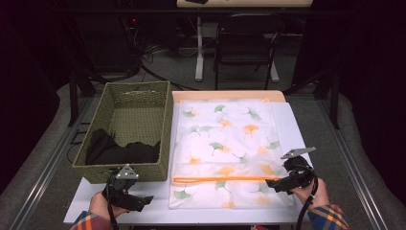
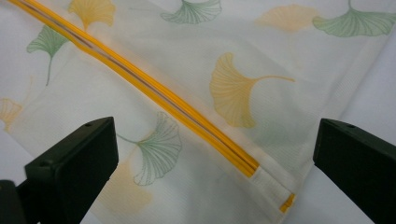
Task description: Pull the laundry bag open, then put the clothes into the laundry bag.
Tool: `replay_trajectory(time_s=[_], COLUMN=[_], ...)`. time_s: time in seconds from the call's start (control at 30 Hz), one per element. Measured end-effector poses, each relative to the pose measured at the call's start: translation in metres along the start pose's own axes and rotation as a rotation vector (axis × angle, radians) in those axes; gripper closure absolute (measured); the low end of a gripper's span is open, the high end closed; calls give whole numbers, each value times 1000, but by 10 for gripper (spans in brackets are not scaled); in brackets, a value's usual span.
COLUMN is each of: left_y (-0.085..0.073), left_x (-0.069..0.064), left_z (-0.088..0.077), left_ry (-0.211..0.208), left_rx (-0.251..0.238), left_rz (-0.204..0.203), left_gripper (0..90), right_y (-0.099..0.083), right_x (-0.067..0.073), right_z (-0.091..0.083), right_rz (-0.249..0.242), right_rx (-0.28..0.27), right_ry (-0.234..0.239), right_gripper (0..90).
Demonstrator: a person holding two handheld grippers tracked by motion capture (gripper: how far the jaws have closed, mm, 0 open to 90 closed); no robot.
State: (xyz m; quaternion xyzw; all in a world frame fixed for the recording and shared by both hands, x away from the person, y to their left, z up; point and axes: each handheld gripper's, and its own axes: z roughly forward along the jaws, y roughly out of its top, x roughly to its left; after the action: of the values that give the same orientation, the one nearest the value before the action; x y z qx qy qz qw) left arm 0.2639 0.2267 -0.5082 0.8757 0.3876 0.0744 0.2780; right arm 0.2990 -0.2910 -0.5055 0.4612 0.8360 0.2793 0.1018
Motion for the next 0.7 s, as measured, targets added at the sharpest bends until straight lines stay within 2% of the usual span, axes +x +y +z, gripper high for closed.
replay_trajectory(time_s=[0.17,0.37,0.47,0.7], left_y=[1,0,0,1], left_x=[-1,0,1,1], left_z=[1,4,5,6], left_ry=[22,16,10,5], left_rx=[11,24,23,34], left_rz=[7,11,12,17], left_gripper=[80,66,54,42], right_y=[5,16,23,38], right_x=[4,14,19,28], right_z=[3,10,17,30], right_rz=[-20,-67,-107,-137], right_rx=[-3,2,14,19], right_ry=[18,35,47,73], right_gripper=[0,0,0,0])
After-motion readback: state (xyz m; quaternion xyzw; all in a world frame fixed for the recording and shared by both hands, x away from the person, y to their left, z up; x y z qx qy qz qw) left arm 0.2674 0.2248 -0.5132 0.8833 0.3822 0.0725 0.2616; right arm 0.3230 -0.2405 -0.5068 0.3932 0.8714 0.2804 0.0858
